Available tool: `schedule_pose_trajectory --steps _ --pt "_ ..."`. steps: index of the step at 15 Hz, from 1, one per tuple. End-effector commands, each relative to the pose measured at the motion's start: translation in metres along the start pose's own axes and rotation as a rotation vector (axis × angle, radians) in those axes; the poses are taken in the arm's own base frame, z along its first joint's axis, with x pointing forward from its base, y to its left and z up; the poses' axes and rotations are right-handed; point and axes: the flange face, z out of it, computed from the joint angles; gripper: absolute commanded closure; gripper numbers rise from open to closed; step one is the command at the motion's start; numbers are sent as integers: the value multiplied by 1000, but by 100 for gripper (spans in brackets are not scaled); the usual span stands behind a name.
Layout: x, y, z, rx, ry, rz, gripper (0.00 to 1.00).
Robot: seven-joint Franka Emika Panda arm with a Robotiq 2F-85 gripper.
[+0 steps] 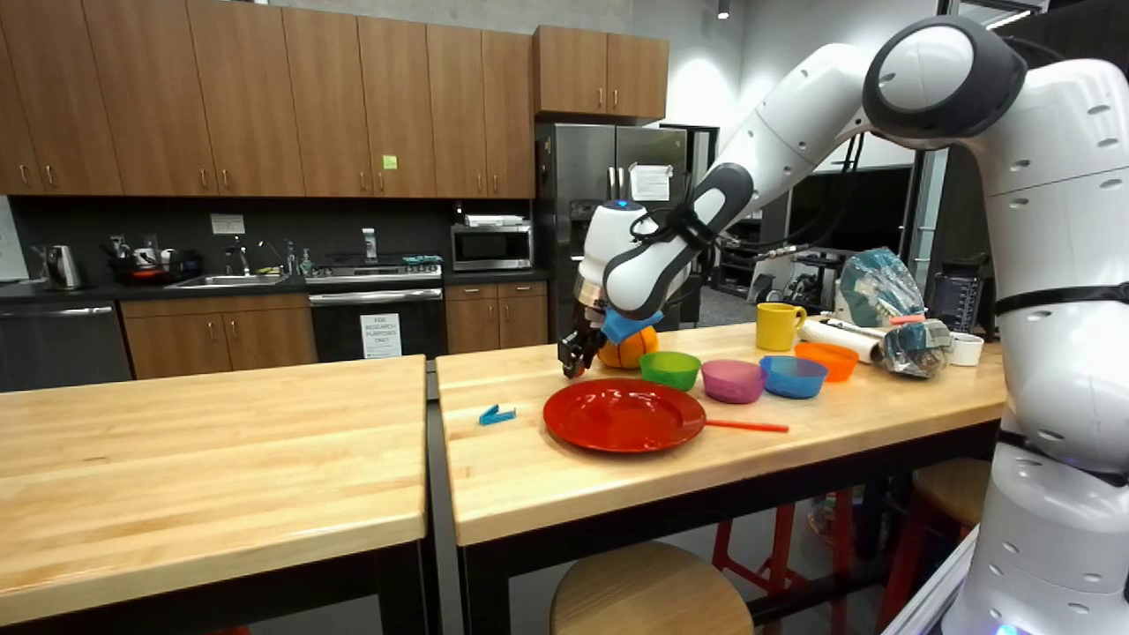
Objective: Put the red object in the orange bowl
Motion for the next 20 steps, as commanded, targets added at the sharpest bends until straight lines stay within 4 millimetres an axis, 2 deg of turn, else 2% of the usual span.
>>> schedule_pose_trajectory --steps 1,6,8,11,13,18,20 --pt "2 -9 -37 64 -1 3 74" --pt "6 -26 -100 144 11 -74 74" --pt "2 -22 -124 120 -20 -101 74" --pt "-8 -5 -147 108 -51 -89 74" --pt "-16 13 -151 85 -71 -55 74" --pt "-39 64 -128 90 -106 59 74" --pt "-44 80 -126 79 -114 96 74"
